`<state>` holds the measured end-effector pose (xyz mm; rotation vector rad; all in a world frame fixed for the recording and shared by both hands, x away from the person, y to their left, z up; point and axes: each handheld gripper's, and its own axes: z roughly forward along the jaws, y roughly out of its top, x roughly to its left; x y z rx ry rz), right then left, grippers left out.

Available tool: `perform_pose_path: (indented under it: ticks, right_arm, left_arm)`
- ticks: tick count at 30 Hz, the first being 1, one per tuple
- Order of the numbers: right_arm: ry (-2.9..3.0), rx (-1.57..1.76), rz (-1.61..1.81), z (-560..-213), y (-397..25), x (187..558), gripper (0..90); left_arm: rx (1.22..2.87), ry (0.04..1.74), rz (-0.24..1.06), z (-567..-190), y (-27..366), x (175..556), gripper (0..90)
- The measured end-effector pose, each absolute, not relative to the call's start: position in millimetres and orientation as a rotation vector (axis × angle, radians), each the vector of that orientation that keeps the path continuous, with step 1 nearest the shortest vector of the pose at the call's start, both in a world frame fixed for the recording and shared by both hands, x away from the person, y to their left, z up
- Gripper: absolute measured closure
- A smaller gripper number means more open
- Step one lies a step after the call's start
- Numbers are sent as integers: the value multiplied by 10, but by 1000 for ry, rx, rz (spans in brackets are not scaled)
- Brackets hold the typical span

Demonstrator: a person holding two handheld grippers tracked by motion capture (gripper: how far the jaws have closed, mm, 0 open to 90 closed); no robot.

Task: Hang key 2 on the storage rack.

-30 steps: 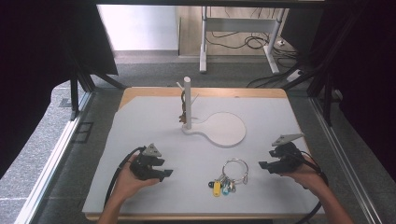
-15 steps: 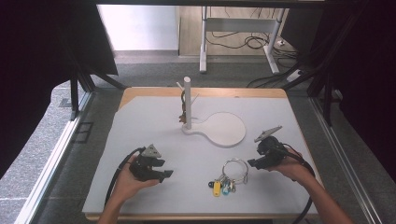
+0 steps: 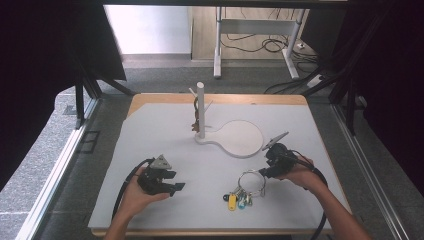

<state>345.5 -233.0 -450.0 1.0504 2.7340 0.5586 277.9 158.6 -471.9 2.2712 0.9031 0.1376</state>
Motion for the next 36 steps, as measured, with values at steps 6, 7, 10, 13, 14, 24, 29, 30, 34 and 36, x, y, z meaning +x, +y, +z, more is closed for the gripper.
perform_pose_path:
  ticks: [6, 7, 10, 13, 14, 24, 29, 30, 34, 36]
  right_arm:
    - [2763, 1061, 479, -4592, -2205, 3509, 523]
    - [2767, 1061, 472, -4604, -2199, 3514, 527]
    - [2780, 1075, 455, -4636, -2174, 3521, 532]
    - [2788, 1082, 437, -4644, -2157, 3522, 541]
    - [2787, 1090, 432, -4648, -2150, 3522, 546]
    - [2796, 1196, 385, -4700, -2187, 3492, 612]
    - [2819, 1264, 361, -4758, -2208, 3489, 659]
    - [2820, 1279, 359, -4768, -2208, 3492, 674]
    - [2813, 1318, 346, -4783, -2215, 3505, 746]
    - [2817, 1328, 346, -4784, -2225, 3512, 772]
  left_arm:
    - [2256, 903, 139, -4694, 1601, 2757, 444]
    - [2254, 904, 138, -4688, 1601, 2750, 444]
    - [2249, 900, 139, -4674, 1603, 2739, 444]
    - [2251, 895, 136, -4669, 1600, 2737, 444]
    - [2251, 893, 135, -4669, 1597, 2736, 444]
    - [2252, 879, 143, -4639, 1575, 2723, 443]
    - [2249, 874, 149, -4623, 1565, 2708, 443]
    - [2251, 874, 149, -4622, 1564, 2707, 443]
    - [2256, 880, 148, -4638, 1564, 2713, 443]
    - [2256, 881, 147, -4645, 1564, 2716, 443]
